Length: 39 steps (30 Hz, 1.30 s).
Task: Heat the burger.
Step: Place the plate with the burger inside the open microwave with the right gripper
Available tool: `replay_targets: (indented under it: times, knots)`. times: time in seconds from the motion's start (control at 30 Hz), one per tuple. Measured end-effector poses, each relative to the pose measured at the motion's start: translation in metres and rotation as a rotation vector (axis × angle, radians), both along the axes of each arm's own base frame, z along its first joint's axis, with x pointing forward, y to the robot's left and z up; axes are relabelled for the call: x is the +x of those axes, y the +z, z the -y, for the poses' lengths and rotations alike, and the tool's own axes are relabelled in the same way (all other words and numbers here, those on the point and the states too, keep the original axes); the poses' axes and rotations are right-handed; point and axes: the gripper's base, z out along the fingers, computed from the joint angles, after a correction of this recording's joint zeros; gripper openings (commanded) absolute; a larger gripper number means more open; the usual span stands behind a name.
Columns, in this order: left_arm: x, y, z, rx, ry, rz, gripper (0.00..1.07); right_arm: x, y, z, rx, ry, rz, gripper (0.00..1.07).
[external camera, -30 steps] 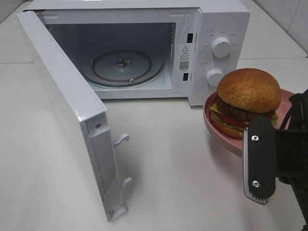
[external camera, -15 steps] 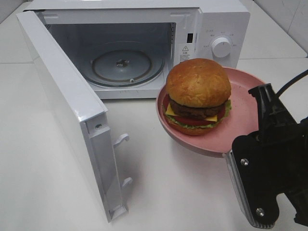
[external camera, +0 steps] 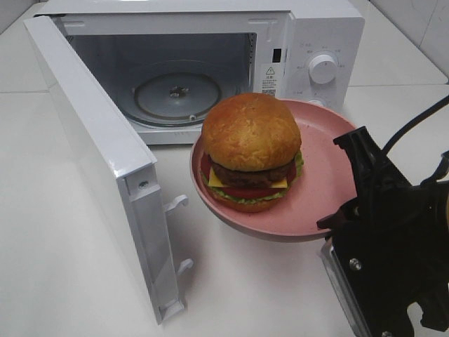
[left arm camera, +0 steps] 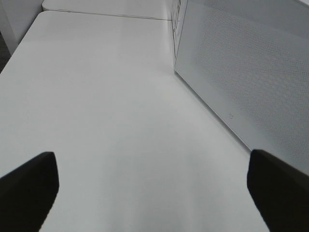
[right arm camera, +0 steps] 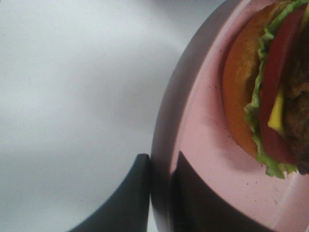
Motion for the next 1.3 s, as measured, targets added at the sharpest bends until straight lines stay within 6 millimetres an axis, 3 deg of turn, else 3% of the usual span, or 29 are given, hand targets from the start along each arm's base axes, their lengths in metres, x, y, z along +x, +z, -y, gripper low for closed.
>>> replay_targets:
  times: [0.23, 0.5, 0.8, 1.3]
  knots:
    - [0.0, 0.0, 0.0, 0.0, 0.0, 0.0, 0.98, 0.006, -0.002, 0.006, 0.007, -0.001, -0.02, 0.0]
    - [0.0, 0.0, 0.0, 0.0, 0.0, 0.0, 0.98, 0.026, -0.017, 0.013, -0.042, -0.025, -0.101, 0.0]
    - [0.0, 0.0, 0.0, 0.0, 0.0, 0.0, 0.98, 0.061, -0.016, -0.019, 0.006, 0.051, -0.086, 0.0]
    - [0.0, 0.0, 0.0, 0.0, 0.0, 0.0, 0.98, 0.102, -0.031, -0.053, 0.028, 0.075, -0.121, 0.0]
